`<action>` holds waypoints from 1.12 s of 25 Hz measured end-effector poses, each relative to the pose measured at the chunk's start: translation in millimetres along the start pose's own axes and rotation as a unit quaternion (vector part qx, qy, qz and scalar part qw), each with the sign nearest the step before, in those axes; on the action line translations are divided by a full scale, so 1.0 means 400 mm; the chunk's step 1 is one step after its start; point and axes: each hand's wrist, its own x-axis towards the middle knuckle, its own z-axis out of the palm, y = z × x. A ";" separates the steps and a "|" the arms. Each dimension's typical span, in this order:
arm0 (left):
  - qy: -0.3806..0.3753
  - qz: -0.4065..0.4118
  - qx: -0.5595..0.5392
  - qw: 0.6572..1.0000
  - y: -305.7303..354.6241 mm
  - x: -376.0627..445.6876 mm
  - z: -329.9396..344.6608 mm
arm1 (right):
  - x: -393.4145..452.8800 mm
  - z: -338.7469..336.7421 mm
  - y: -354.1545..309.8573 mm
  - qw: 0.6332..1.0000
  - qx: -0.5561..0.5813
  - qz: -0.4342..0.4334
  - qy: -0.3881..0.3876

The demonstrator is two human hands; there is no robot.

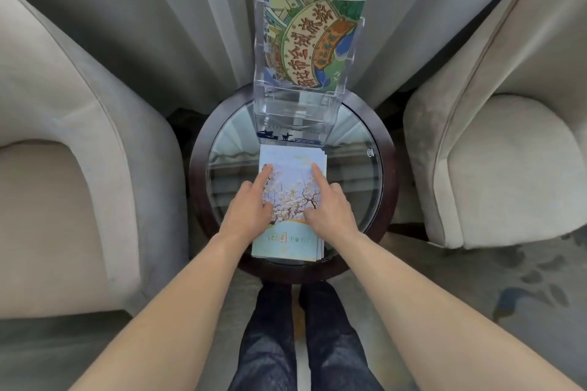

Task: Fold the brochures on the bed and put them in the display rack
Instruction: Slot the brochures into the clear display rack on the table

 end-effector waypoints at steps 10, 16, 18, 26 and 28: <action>0.068 0.017 0.165 0.984 -0.013 0.017 0.077 | 0.037 0.055 0.021 0.981 -0.191 -0.027 0.034; 0.029 0.088 0.272 0.958 -0.017 0.027 0.134 | 0.052 0.090 0.020 0.944 -0.300 -0.114 0.071; 0.039 0.086 0.274 0.957 -0.023 0.033 0.138 | 0.062 0.096 0.021 0.942 -0.303 -0.117 0.083; 0.050 0.012 0.077 0.996 0.016 0.037 0.098 | 0.054 0.067 0.007 0.982 -0.165 -0.050 0.074; 0.069 -0.044 -0.015 0.997 0.029 0.029 0.095 | 0.050 0.064 0.005 0.995 -0.080 0.000 0.064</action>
